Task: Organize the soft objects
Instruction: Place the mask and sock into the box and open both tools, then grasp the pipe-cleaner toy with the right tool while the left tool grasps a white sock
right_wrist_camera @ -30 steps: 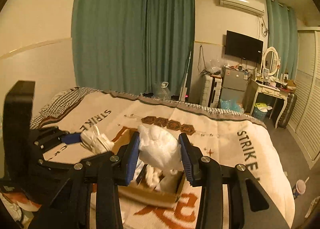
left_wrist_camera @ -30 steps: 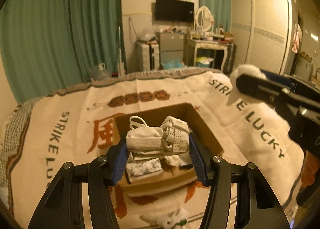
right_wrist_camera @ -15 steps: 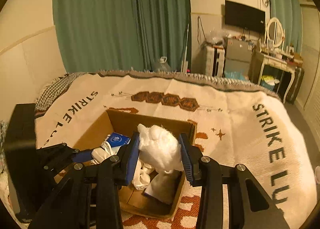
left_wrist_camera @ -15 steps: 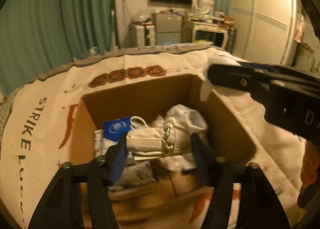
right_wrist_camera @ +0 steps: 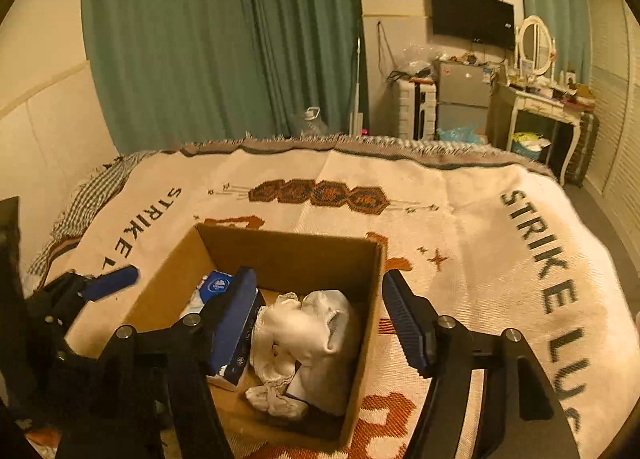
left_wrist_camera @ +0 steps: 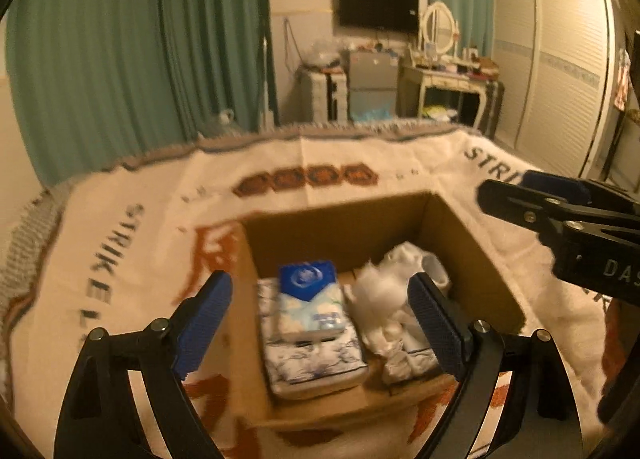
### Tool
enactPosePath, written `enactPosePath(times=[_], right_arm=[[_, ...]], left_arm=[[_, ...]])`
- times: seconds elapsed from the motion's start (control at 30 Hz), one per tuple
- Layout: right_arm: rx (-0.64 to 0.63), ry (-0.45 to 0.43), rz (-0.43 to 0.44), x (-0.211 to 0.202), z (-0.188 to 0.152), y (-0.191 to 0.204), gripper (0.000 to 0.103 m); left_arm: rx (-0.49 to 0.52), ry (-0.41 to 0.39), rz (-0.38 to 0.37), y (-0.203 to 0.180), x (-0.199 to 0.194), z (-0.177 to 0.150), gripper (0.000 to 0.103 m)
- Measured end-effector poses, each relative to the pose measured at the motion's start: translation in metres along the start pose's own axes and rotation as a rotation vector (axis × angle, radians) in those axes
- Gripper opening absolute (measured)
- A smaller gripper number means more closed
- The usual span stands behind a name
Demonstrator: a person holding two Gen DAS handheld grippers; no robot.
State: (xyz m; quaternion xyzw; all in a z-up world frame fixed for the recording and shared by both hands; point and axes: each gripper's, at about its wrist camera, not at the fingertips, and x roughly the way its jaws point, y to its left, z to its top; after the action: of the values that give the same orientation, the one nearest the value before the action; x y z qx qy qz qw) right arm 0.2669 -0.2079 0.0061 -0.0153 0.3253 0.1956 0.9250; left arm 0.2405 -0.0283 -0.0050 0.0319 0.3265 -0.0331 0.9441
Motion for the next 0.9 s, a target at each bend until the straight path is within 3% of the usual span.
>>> enactPosePath(times=[0.3,0.37,0.5,0.63,0.9], right_arm=[[-0.062,-0.136,-0.056,-0.119,0.018,0.036,0.089],[-0.067,-0.152,-0.051,-0.141,0.016,0.044,0.095],[-0.095,-0.156,-0.046,-0.168,0.0,0.063,0.096],[-0.095,-0.105,-0.019,-0.165,-0.032,0.077,0.096],[-0.103,0.065,-0.011,-0.088,-0.121,0.093,0.096]], left_arm=[[0.011,-0.163,0.033,0.018,-0.11,0.015,0.094],[0.0,-0.172,0.033,0.024,-0.128,0.013,0.094],[-0.003,-0.185,0.053,0.033,-0.15,-0.002,0.094],[-0.019,-0.135,0.034,0.044,-0.15,-0.032,0.094],[-0.077,-0.047,0.074,0.057,-0.111,-0.1,0.094]])
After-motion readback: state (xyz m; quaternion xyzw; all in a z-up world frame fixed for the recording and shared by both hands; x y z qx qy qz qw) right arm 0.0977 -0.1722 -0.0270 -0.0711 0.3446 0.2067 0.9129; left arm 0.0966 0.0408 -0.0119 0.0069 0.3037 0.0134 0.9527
